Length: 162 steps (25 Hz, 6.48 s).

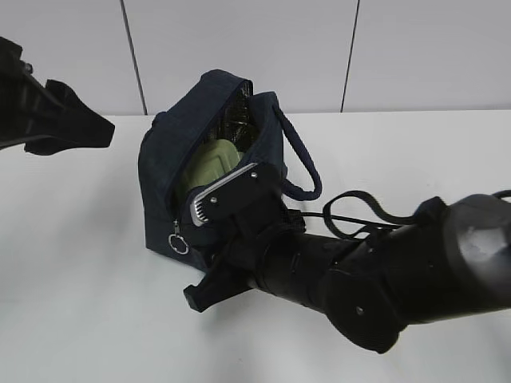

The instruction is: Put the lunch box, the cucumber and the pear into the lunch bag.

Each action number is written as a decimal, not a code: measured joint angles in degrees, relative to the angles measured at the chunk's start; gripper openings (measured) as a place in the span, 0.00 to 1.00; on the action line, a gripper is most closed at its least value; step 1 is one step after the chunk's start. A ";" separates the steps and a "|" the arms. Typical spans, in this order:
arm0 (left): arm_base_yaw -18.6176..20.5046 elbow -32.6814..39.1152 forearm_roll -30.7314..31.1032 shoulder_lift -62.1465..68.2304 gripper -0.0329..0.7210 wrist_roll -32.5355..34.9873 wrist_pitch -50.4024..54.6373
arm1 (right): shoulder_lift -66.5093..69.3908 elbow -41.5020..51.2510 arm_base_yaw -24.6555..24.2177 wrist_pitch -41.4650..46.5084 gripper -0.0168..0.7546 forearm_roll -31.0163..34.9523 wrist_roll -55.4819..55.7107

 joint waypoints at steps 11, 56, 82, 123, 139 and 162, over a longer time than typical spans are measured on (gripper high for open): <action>0.00 0.00 -0.04 0.00 0.46 0.00 -0.28 | 4.73 -3.87 0.13 0.11 0.47 -6.71 4.37; 0.00 0.00 -0.04 0.00 0.45 0.00 -0.28 | 9.96 -9.90 0.13 1.61 0.03 -8.76 5.17; 0.00 7.14 0.22 0.00 0.40 7.52 -4.65 | -12.58 -16.22 0.13 33.99 0.03 -15.79 5.17; 4.72 19.43 -12.75 4.93 0.35 16.04 1.06 | -14.59 -16.94 0.13 36.83 0.03 -17.47 5.17; -6.89 19.15 7.47 4.28 0.39 -1.24 -29.73 | -14.59 -16.94 0.13 37.08 0.03 -17.47 5.17; -19.37 27.74 8.71 -9.36 0.34 -4.10 -40.37 | -14.72 -16.94 0.13 37.08 0.03 -17.47 5.17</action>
